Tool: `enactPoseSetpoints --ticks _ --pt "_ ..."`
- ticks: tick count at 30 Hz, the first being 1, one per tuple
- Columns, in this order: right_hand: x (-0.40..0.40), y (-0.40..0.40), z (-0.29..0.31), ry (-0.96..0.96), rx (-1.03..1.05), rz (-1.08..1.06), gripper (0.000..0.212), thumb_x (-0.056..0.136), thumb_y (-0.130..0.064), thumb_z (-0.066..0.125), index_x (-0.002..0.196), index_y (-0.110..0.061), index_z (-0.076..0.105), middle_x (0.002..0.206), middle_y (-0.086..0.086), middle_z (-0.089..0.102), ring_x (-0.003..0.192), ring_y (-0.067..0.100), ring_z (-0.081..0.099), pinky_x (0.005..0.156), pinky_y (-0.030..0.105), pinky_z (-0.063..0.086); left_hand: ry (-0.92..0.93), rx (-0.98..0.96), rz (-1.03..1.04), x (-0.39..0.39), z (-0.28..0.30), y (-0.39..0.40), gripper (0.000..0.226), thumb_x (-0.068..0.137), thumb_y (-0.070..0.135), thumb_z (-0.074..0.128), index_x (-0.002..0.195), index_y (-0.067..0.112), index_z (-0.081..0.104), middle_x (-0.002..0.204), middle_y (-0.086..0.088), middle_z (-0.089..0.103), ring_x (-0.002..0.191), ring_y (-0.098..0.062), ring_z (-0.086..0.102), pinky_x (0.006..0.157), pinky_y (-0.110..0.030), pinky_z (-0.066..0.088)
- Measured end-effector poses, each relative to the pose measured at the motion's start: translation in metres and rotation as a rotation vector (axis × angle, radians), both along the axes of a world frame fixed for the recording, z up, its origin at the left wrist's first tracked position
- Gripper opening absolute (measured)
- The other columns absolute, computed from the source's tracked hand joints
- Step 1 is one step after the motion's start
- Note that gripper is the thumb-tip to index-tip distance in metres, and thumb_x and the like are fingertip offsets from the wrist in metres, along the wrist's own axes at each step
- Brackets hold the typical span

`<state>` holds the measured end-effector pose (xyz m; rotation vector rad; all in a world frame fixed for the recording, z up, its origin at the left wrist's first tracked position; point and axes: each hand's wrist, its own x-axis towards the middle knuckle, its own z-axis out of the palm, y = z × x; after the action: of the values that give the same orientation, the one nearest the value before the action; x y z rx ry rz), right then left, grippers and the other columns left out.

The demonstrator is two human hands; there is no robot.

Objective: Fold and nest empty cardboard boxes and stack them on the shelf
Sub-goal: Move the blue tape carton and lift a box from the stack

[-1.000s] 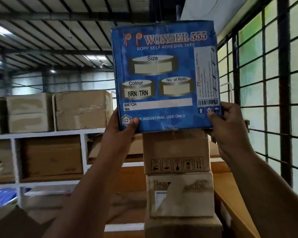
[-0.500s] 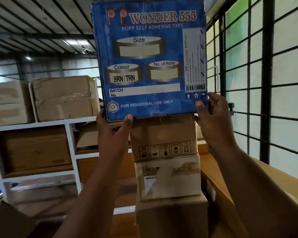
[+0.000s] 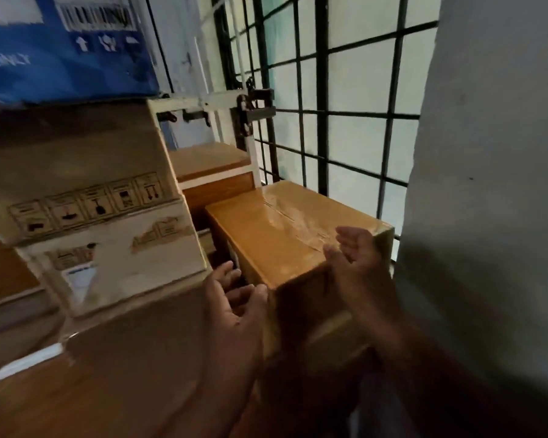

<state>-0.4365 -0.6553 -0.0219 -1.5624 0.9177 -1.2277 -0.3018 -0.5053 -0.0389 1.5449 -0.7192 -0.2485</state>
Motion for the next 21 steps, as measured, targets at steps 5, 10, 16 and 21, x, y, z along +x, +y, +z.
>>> enactPoseSetpoints --ticks 5,10,16,21 --pt "-0.061 -0.062 -0.07 0.039 0.233 -0.176 0.028 0.104 -0.036 0.068 0.131 -0.037 0.062 0.123 -0.011 0.07 0.118 0.017 0.067 0.102 0.04 0.054 0.256 0.206 0.079 -0.02 -0.032 -0.046 0.06 0.094 0.054 0.073 0.145 0.036 0.046 0.135 0.004 0.062 0.117 -0.019 0.063 0.107 -0.052 0.053" --pt "-0.064 -0.105 -0.101 0.083 0.29 -0.1 0.041 0.109 -0.037 0.058 0.148 -0.022 0.059 0.137 0.0 0.064 0.128 0.021 0.057 0.106 0.035 0.041 0.599 0.133 0.105 -0.04 -0.043 -0.066 0.065 0.09 0.078 0.06 0.132 0.03 0.061 0.126 -0.002 0.071 0.114 -0.025 0.068 0.096 -0.048 0.056" --pt "-0.048 -0.132 -0.123 0.159 0.326 -0.06 0.066 0.107 -0.046 0.061 0.165 -0.022 0.041 0.165 0.011 0.048 0.151 0.034 0.046 0.123 0.047 0.037 0.653 0.163 0.118 -0.044 -0.029 -0.086 0.066 0.1 0.071 0.051 0.148 0.026 0.055 0.118 -0.001 0.069 0.102 -0.025 0.066 0.082 -0.039 0.054" --pt "-0.046 -0.131 -0.134 0.236 0.287 -0.021 0.096 0.101 -0.055 0.067 0.174 -0.031 0.01 0.178 0.008 0.027 0.161 0.036 0.029 0.128 0.053 0.029 0.706 0.166 0.151 -0.05 -0.022 -0.093 0.064 0.095 0.072 0.056 0.141 0.027 0.059 0.114 0.001 0.067 0.103 -0.025 0.062 0.098 -0.05 0.052"
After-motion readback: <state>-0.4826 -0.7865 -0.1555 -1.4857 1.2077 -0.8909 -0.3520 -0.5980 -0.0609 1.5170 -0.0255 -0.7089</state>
